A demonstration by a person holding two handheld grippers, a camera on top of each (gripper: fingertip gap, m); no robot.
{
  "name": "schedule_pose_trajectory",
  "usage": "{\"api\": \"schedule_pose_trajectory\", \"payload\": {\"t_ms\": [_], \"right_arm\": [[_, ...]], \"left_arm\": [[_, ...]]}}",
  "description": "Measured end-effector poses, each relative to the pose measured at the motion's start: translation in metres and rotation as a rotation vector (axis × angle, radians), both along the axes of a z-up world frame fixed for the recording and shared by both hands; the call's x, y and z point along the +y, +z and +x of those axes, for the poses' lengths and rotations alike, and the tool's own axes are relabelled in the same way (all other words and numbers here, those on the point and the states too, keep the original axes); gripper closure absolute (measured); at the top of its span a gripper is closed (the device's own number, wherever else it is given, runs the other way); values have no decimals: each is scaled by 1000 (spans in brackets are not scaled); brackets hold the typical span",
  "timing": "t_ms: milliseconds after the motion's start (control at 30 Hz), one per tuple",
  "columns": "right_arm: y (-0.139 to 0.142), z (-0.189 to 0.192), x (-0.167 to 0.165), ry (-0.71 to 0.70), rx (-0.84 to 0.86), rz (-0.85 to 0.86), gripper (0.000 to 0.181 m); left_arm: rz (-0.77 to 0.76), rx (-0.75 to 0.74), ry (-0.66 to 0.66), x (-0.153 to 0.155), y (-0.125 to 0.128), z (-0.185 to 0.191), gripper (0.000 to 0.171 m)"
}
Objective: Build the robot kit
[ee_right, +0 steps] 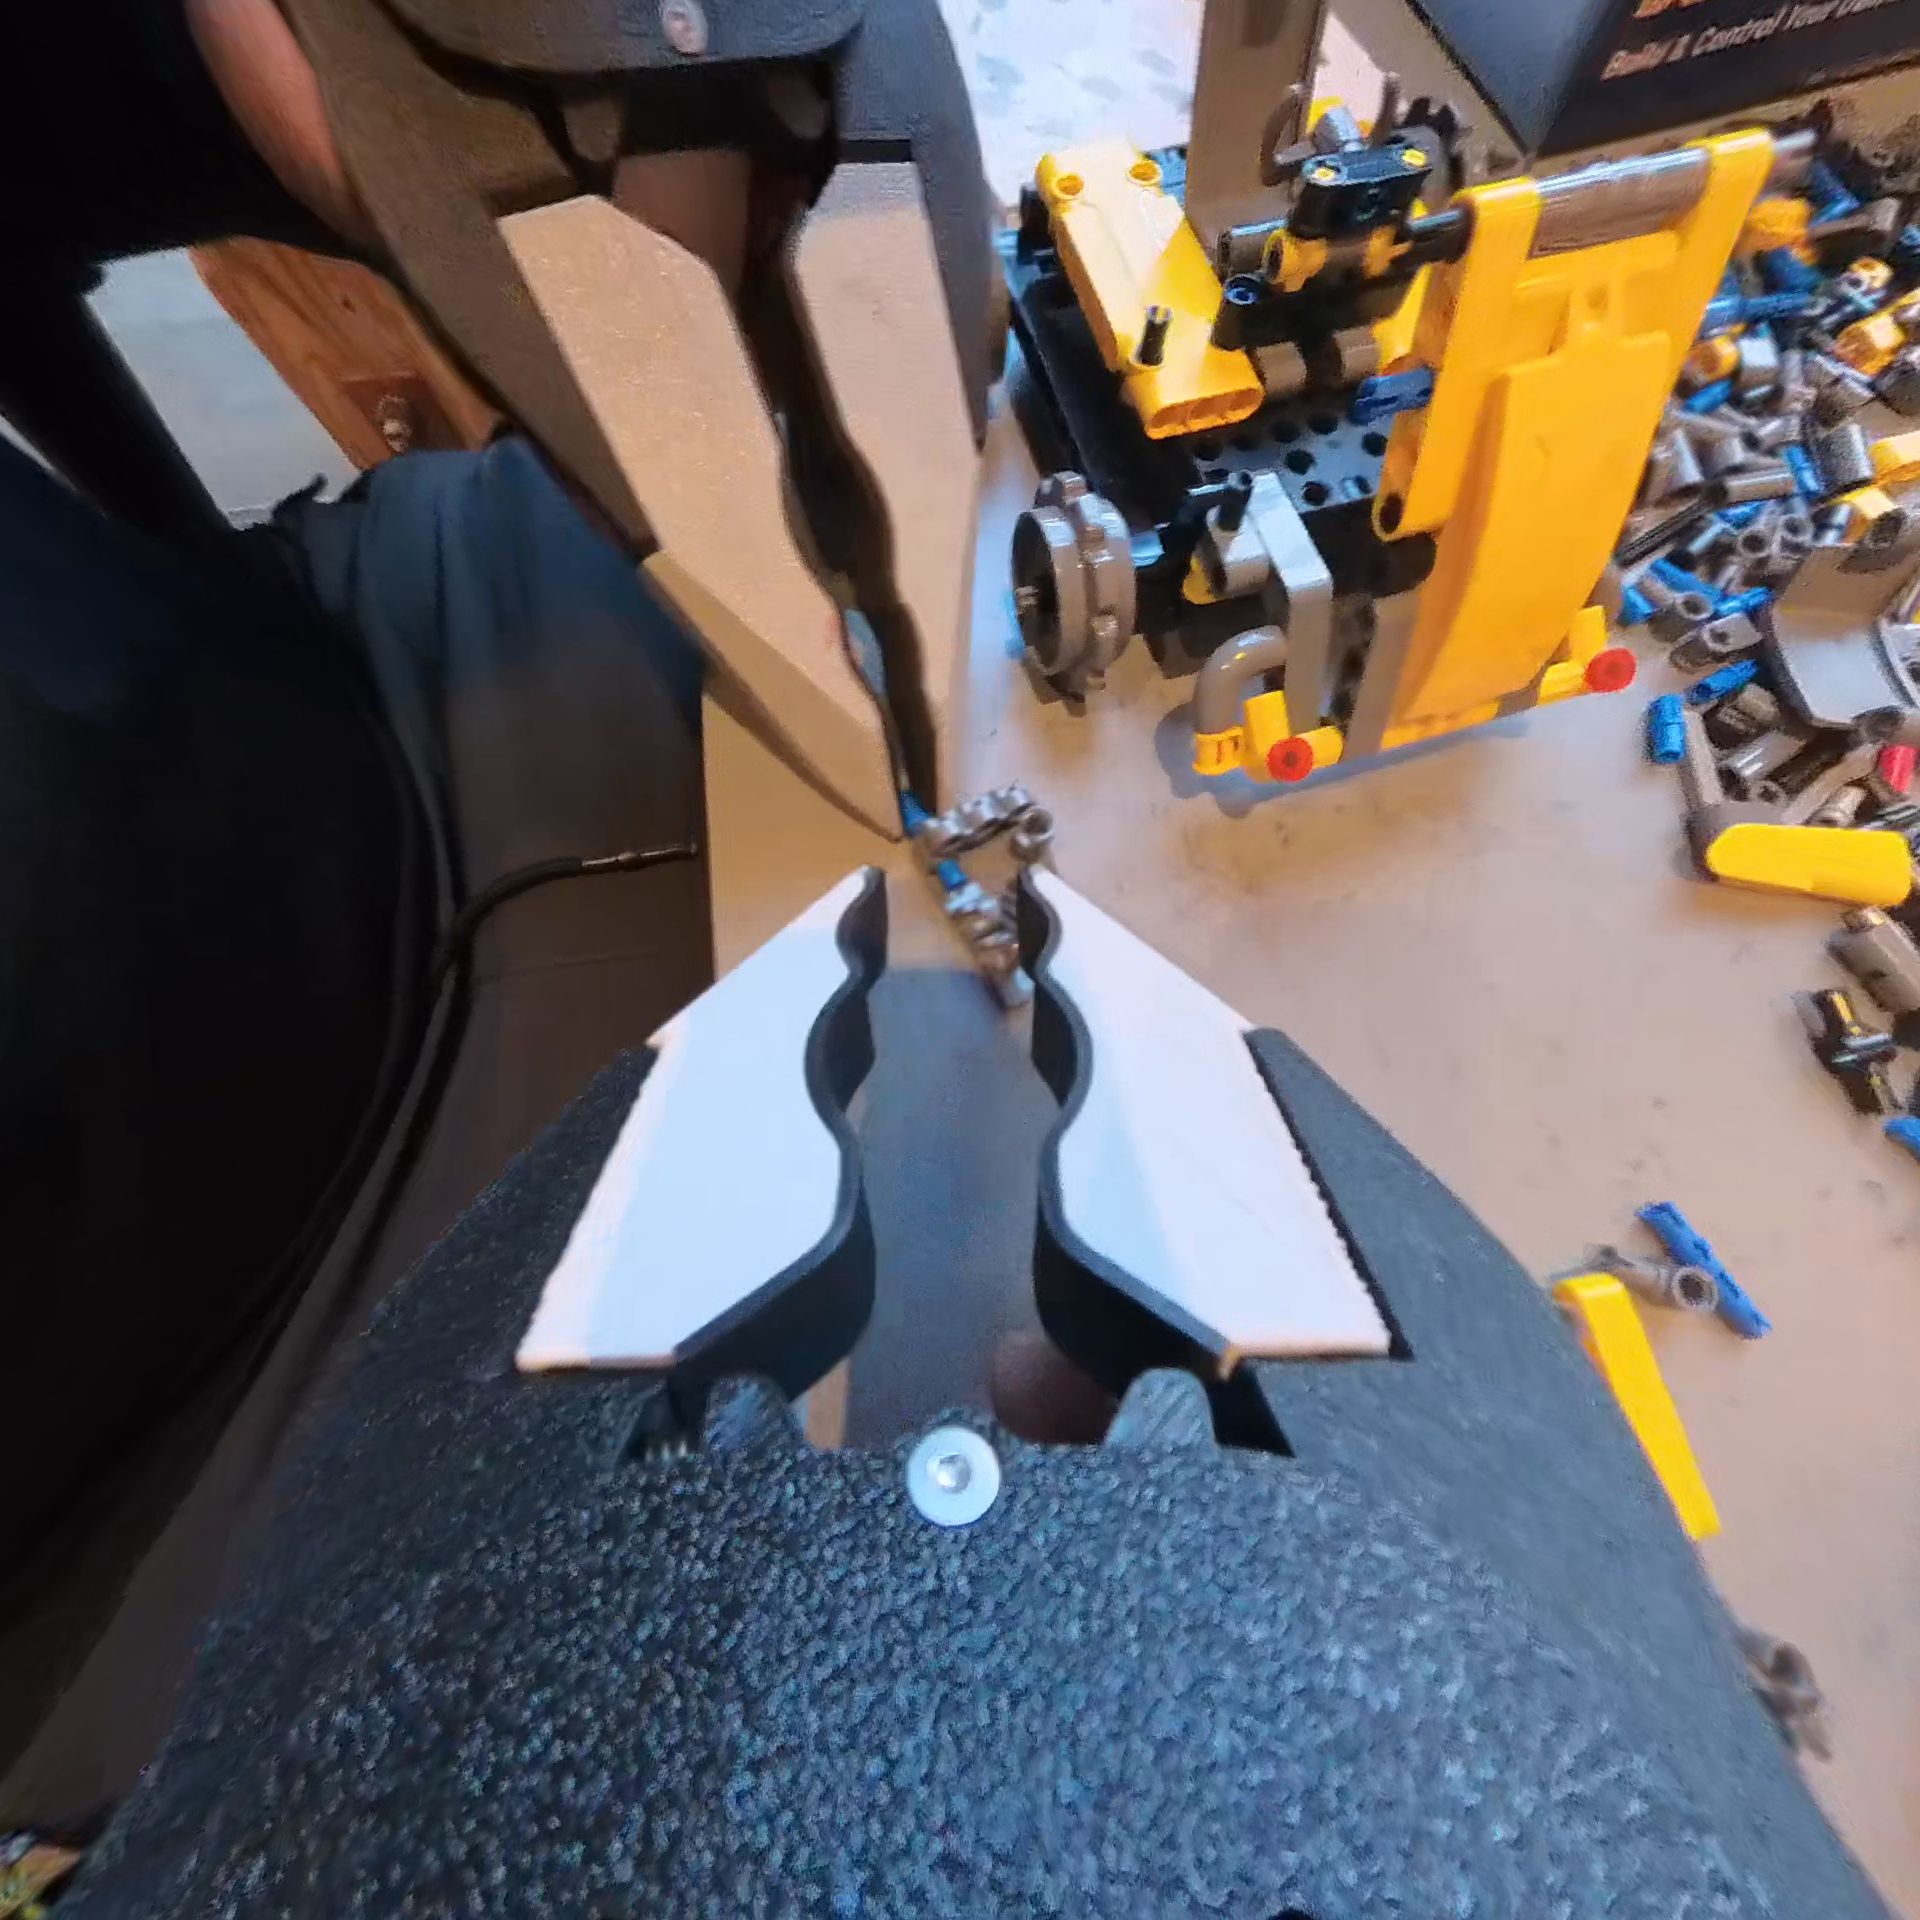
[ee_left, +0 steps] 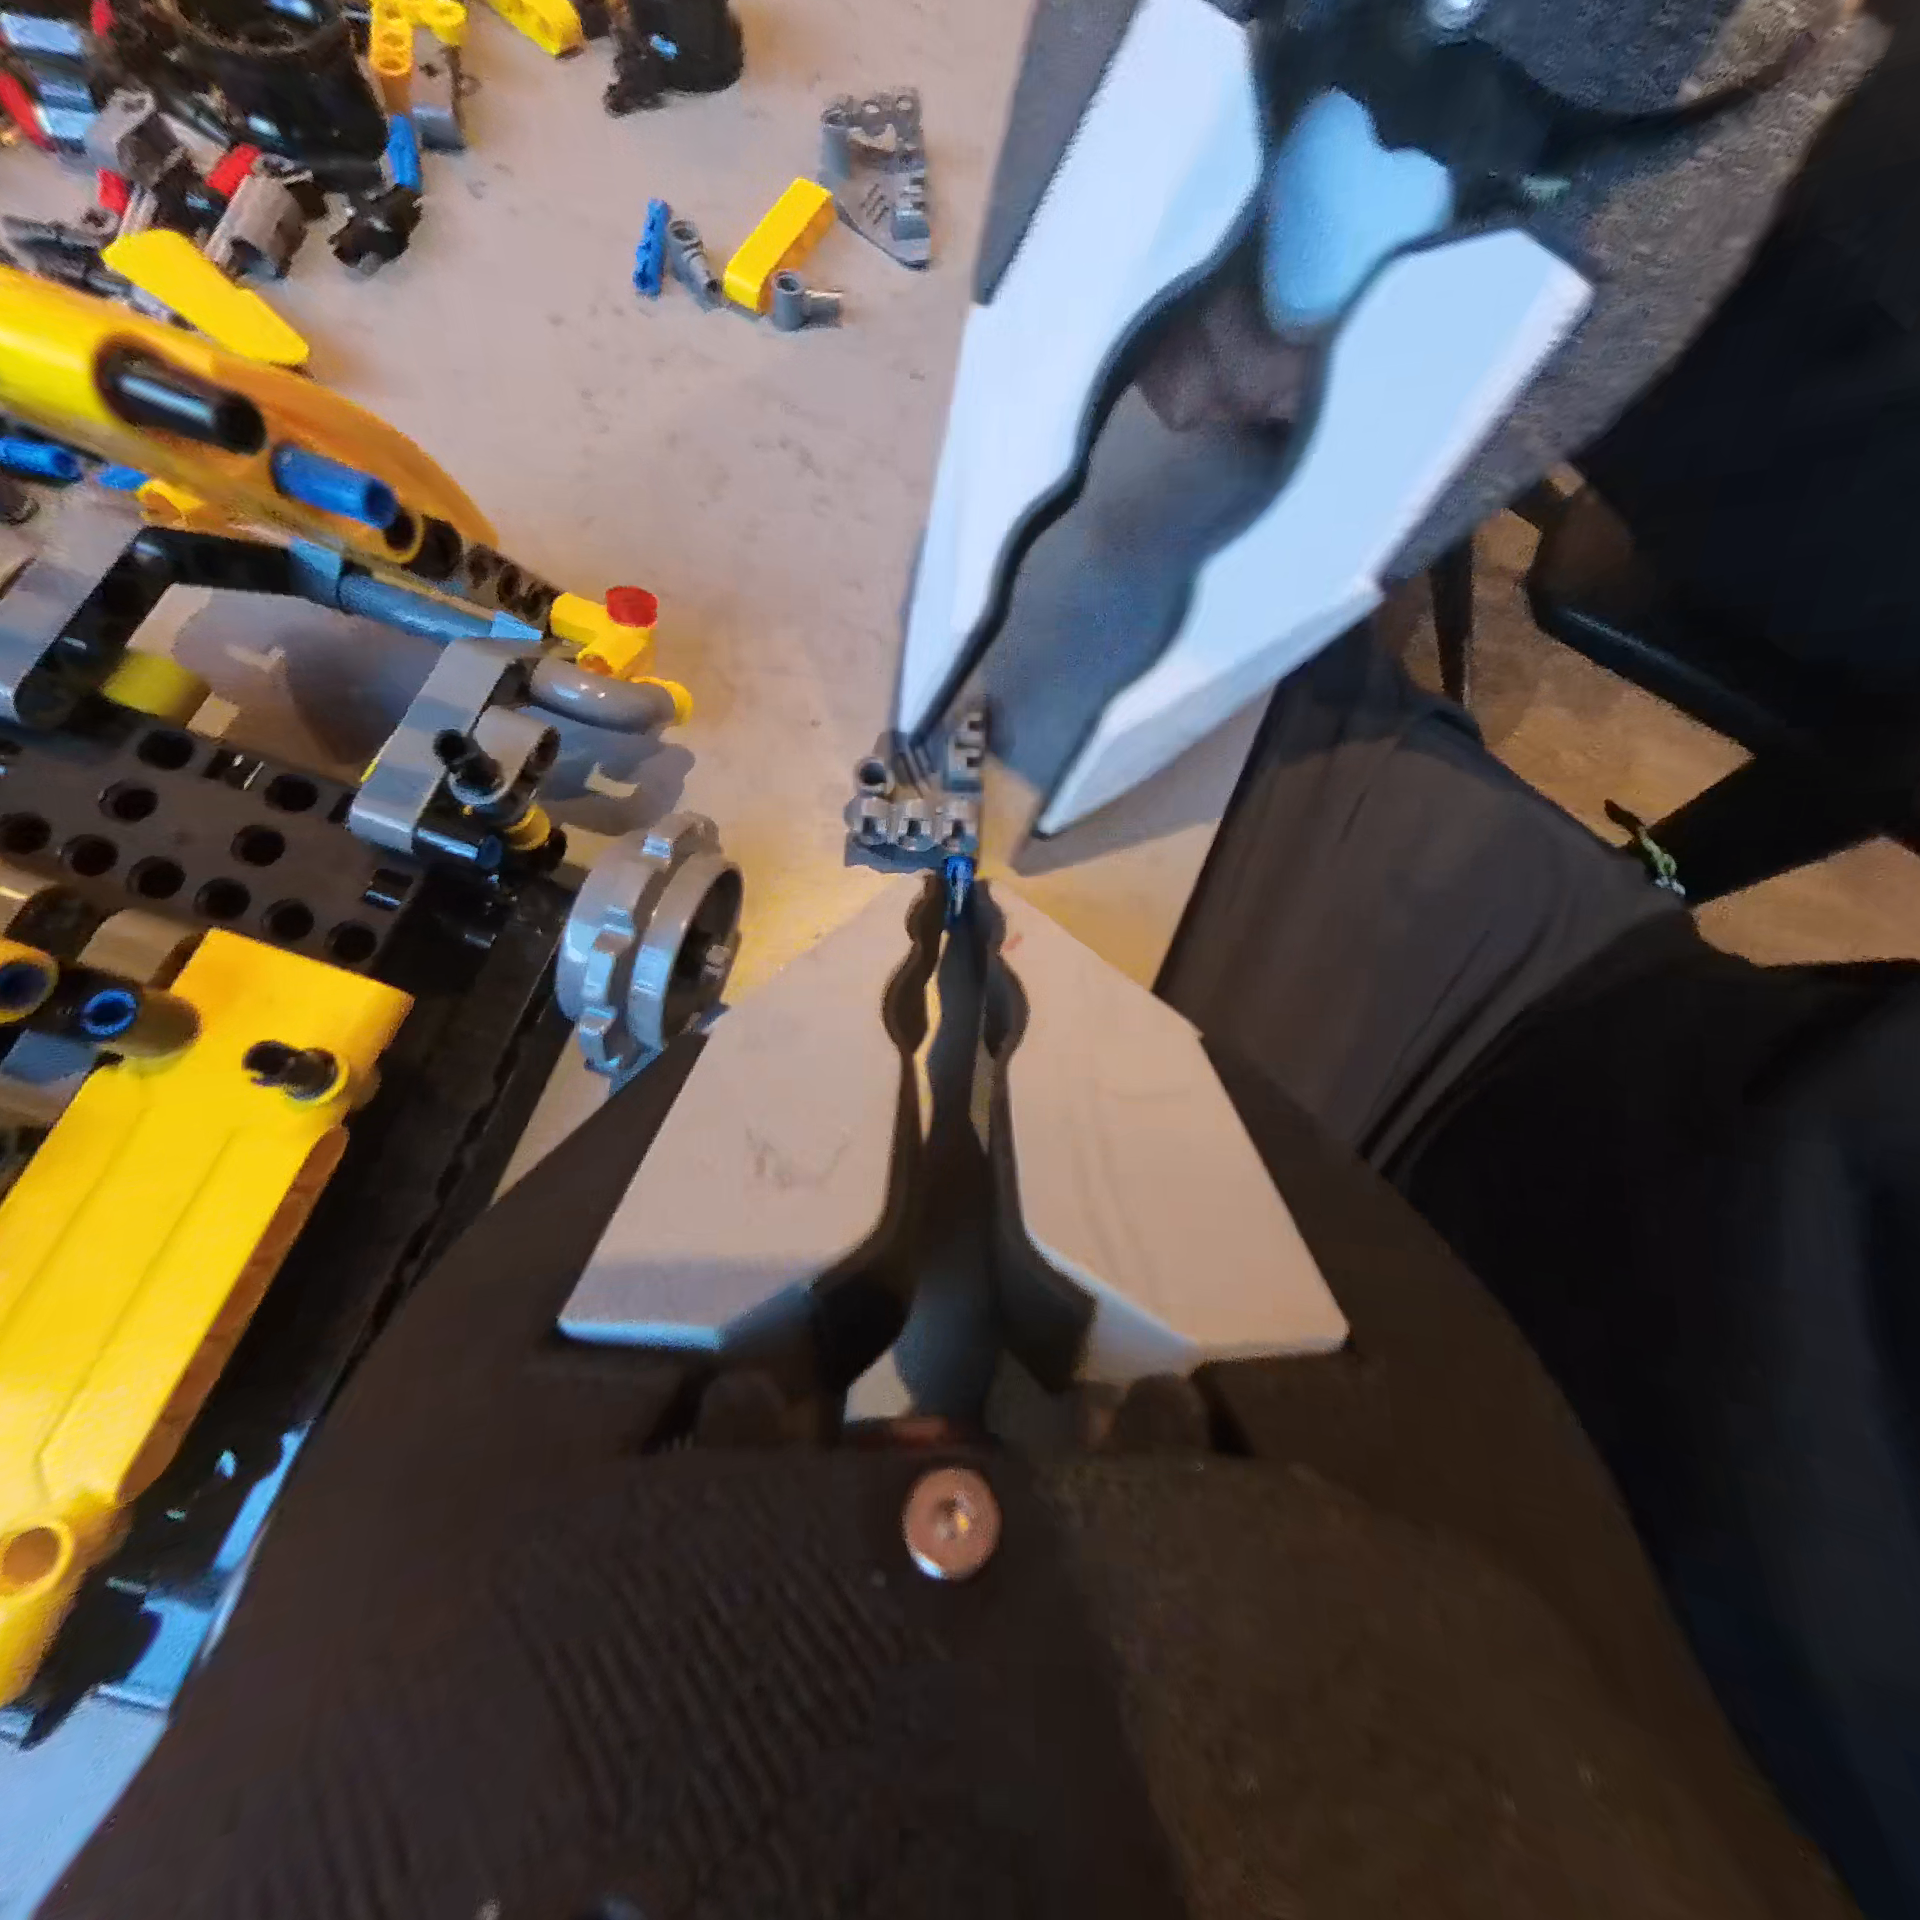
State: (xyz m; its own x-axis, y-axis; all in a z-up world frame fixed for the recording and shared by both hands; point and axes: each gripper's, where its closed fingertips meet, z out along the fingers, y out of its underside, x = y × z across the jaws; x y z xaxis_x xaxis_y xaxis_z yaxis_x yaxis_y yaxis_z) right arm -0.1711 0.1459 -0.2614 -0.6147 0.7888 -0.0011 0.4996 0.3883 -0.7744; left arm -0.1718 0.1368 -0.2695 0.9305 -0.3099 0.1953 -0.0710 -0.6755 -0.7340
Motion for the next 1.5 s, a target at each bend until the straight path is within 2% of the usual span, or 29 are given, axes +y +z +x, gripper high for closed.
{"api": "schedule_pose_trajectory", "payload": {"t_ms": [133, 267, 333, 433, 600, 733, 800, 867, 967, 1133, 1200, 1300, 1500], "right_arm": [[-4, 9, -1, -15, 25, 86, 151], [-6, 10, 14, -119, 37, 142, 146], [-5, 14, 16, -122, 39, 139, 145], [-1, 18, 21, -132, 61, 148, 146], [8, 19, 33, -223, 73, 138, 138], [7, 15, 27, -306, 5, 36, 114], [3, 9, 24, -364, -41, -13, 108], [-1, 3, 17, -381, -63, -50, 107], [-11, -2, 17, -407, -62, -1, 116], [-10, -1, 8, -344, -32, -21, 136], [-9, 2, 5, -307, -50, -62, 137], [-8, 8, -3, -224, -80, -100, 137], [-7, 15, -9, -148, -102, -111, 137]], "left_arm": [[-18, -79, -21, -4, 3, 11, 150], [-59, -141, -73, -13, 6, 28, 142], [-53, -125, -87, -13, 5, 32, 142], [19, 30, -81, -4, 9, 23, 147], [75, 452, -148, 7, 21, -1, 146], [66, 444, -203, 10, 34, -5, 144], [57, 485, -243, 13, 34, -11, 144], [32, 549, -285, 15, 29, -17, 142], [-3, 624, -373, 15, 21, -15, 142], [-53, 722, -509, 19, 6, -11, 141], [-55, 738, -564, 18, 4, -7, 143], [-44, 719, -637, 13, 1, 3, 150], [8, 608, -690, 4, 1, 20, 156]]}}
